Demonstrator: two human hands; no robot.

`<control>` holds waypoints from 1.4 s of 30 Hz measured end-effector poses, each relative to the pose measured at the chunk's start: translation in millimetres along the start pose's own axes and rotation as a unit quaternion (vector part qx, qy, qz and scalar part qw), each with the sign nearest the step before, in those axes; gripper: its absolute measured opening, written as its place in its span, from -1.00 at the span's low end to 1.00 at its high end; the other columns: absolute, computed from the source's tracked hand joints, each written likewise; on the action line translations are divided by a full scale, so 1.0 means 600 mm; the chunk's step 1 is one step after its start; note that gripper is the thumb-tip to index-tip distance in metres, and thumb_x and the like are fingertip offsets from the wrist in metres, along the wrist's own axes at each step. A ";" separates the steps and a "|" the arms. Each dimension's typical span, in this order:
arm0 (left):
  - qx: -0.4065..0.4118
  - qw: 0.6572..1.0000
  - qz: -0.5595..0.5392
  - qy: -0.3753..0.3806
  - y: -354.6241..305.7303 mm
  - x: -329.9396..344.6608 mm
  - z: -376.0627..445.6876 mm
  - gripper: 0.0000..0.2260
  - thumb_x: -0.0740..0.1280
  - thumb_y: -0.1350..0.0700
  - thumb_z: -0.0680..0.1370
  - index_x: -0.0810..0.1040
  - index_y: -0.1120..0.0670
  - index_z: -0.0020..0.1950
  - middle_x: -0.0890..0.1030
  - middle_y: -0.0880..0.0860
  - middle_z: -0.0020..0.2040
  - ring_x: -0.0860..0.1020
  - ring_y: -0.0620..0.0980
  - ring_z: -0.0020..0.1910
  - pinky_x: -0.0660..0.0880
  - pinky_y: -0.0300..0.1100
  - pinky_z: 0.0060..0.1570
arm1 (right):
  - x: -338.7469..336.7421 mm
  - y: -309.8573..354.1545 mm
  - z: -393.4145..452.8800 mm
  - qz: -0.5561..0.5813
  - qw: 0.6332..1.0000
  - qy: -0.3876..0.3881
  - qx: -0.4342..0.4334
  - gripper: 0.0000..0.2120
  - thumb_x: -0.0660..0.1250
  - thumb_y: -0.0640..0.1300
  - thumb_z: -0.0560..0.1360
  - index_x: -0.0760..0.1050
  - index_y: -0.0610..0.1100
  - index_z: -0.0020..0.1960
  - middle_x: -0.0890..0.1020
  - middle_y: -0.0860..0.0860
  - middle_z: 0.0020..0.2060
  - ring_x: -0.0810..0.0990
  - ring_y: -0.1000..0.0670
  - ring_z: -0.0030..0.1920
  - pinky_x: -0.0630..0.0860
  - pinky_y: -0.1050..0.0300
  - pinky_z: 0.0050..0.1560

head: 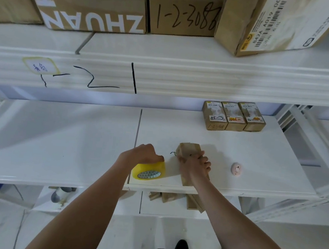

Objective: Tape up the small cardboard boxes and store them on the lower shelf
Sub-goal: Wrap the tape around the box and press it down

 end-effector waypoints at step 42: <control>0.066 0.997 0.016 -0.039 -0.039 -0.035 0.020 -0.51 0.36 -0.37 0.44 0.70 0.06 -0.11 0.63 -0.01 -0.25 0.57 -0.11 -0.27 0.57 -0.11 -0.15 | -0.034 0.032 -0.068 0.565 0.785 0.241 -0.078 -0.52 0.19 0.16 0.65 0.50 -0.17 0.38 0.69 -0.12 0.18 0.67 -0.10 0.20 0.54 -0.15 0.31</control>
Point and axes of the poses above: each hand's wrist, its own z-axis towards the middle knuckle, its own x-axis out of the palm, y = z × x, the point moved 9 cm from there along z, towards the middle knuckle
